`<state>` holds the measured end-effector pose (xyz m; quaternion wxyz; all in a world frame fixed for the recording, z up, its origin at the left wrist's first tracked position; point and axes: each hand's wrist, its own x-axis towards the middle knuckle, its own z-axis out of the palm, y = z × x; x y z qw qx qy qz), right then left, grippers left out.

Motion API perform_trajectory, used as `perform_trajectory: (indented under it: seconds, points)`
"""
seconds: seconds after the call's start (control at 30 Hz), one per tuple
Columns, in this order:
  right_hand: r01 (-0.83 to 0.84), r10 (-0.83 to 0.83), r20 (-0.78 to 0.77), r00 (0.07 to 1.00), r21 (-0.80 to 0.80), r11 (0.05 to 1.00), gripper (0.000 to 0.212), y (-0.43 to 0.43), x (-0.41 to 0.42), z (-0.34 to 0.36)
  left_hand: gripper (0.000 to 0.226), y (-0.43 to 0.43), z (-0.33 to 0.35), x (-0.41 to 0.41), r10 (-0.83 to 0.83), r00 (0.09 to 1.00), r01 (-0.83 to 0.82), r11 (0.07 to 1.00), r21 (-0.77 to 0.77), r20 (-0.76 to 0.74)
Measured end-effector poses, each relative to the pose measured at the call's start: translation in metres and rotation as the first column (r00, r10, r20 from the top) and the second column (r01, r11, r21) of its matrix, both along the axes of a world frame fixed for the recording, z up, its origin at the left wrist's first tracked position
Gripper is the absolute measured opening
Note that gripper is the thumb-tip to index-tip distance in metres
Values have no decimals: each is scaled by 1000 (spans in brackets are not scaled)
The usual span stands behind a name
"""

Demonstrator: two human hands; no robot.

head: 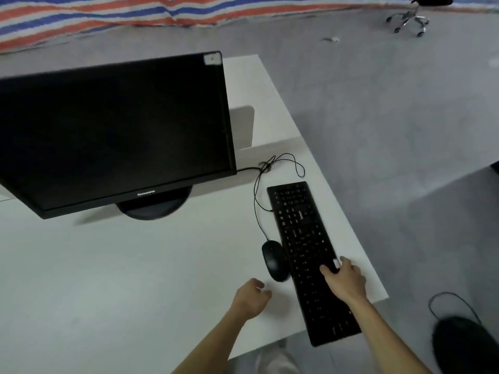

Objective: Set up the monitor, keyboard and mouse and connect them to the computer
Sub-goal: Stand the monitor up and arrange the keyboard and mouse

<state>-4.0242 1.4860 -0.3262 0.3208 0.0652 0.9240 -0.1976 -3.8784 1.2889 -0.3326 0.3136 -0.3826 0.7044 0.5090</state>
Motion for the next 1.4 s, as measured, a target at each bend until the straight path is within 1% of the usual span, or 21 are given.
perform_trajectory:
  seconds: [0.07,0.13,0.2,0.23,0.27,0.3,0.37,0.4,0.47,0.53,0.6,0.63,0.73,0.83,0.93,1.0,1.07,1.17,1.23,1.33,1.4]
  points:
    - [-33,32,62,998,15,999,75,5,-6,-10,50,15,-6,-8,-15,1000,15,1000,-1,18]
    - [-91,86,89,992,48,995,75,10,-9,-20,40,31,-11,-16,-21,1000,22,1000,-19,22]
    - [-110,109,140,984,-2,994,69,6,-5,-22,33,39,-15,-18,3,1000,-3,999,-50,4]
    - [-122,130,175,976,-56,991,62,3,0,-23,35,41,-16,-17,43,999,-43,997,-70,-2]
    - [-154,173,198,965,-108,982,54,-1,7,-23,40,42,-17,-15,96,995,-96,989,-115,-3]
    - [-212,238,207,949,-143,967,47,-6,15,-23,47,41,-18,-10,143,990,-140,967,-214,-1]
    - [-336,371,208,905,-186,923,38,-18,30,-22,57,34,-17,4,143,990,-126,881,-457,3]
    - [-399,437,216,873,-199,895,37,-24,36,-22,62,31,-18,13,110,994,-92,830,-550,0]
    - [-526,557,225,800,-183,830,39,-39,38,-19,77,21,-19,31,74,997,-72,766,-639,-24]
    - [-567,580,172,796,-121,815,36,-65,35,-14,85,8,-23,51,38,999,-52,734,-677,-36]
    - [-537,544,65,836,-103,837,30,-94,30,-5,90,0,-25,63,-70,997,39,726,-686,-16]
    - [-542,548,27,836,-119,832,29,-116,31,-3,92,-5,-27,73,-108,994,79,737,-671,-2]
    - [-577,576,-53,816,-147,804,38,-173,35,4,109,-14,-34,94,-239,971,202,765,-612,22]
    - [-599,592,-91,801,-126,791,64,-227,49,2,123,-23,-44,118,-354,935,294,732,-614,26]
    - [-547,547,27,837,-23,837,100,-265,65,-5,117,-37,-43,137,-398,917,313,696,-647,15]
    - [-539,536,58,842,71,839,111,-282,77,-12,112,-56,-42,151,-417,909,324,695,-642,7]
    - [-525,524,50,850,136,840,110,-298,87,-18,110,-80,-42,167,-441,897,334,677,-656,1]
    - [-446,444,51,895,153,882,98,-319,95,-19,112,-119,-38,183,-477,878,395,661,-638,49]
    - [-405,402,46,914,115,907,94,-332,103,-15,113,-140,-33,193,-496,865,426,646,-633,76]
    - [-400,401,-68,914,22,916,91,-337,112,-8,113,-166,-28,205,-508,854,453,618,-643,114]
    - [-394,384,-111,916,-81,916,89,-333,114,-1,113,-185,-25,216,-511,847,474,596,-648,149]
